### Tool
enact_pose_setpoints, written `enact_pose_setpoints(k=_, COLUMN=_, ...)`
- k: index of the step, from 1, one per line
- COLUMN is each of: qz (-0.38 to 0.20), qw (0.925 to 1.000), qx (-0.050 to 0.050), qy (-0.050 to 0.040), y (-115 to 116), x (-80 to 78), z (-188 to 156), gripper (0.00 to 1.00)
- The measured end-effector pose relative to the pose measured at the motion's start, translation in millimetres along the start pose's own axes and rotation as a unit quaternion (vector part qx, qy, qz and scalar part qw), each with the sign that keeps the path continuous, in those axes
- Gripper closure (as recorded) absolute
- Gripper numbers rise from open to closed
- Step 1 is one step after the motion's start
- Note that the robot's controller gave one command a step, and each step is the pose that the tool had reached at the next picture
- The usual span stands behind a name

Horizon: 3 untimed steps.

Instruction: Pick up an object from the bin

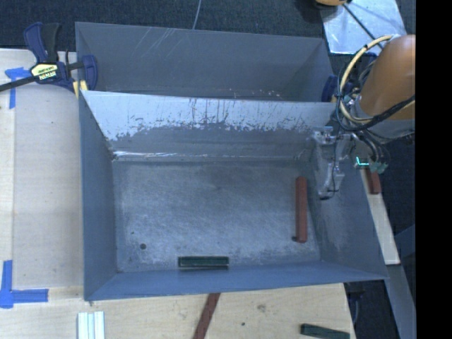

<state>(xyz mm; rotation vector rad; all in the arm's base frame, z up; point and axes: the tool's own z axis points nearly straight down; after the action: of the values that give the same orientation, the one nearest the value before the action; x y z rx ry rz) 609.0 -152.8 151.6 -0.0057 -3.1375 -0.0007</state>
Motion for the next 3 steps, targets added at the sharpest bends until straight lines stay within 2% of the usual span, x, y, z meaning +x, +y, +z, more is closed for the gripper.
enact_pose_setpoints(k=1, qz=-0.001, qw=1.0, qx=0.0, qy=-0.002, y=0, x=-0.8, z=-3, gripper=0.0)
enact_pose_setpoints(k=2, qz=0.006, qw=1.0, qx=0.001, qy=-0.0045, y=-1, x=24.6, z=34, gripper=0.0)
enact_pose_setpoints(k=3, qz=-0.103, qw=0.9947, qx=0.001, qy=-0.0032, y=5, x=20.3, z=58, gripper=0.0)
